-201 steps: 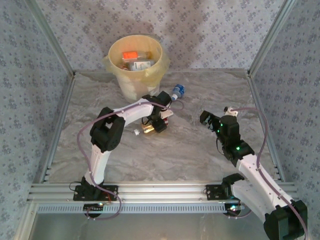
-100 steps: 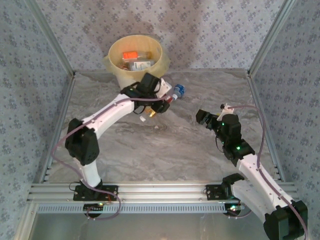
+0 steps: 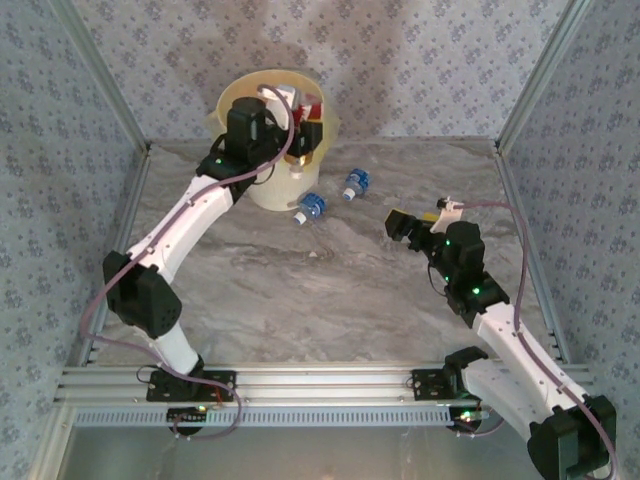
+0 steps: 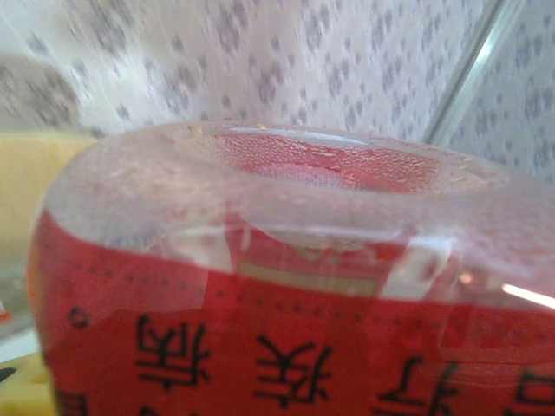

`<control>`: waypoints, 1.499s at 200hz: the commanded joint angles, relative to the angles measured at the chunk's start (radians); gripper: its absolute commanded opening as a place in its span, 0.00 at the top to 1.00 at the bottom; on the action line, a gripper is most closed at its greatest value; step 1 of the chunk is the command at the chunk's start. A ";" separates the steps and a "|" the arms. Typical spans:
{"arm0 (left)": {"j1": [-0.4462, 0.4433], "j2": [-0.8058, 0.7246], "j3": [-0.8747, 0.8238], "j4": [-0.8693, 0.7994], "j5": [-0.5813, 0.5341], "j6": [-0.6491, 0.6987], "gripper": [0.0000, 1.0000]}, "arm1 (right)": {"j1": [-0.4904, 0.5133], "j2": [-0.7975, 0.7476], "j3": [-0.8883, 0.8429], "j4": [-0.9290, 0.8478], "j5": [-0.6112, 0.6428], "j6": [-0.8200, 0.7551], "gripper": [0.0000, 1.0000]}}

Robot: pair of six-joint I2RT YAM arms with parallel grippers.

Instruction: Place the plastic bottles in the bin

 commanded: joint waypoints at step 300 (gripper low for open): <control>0.122 0.247 0.472 -0.181 -0.231 0.479 0.02 | 0.017 0.018 0.022 -0.036 0.060 0.010 0.00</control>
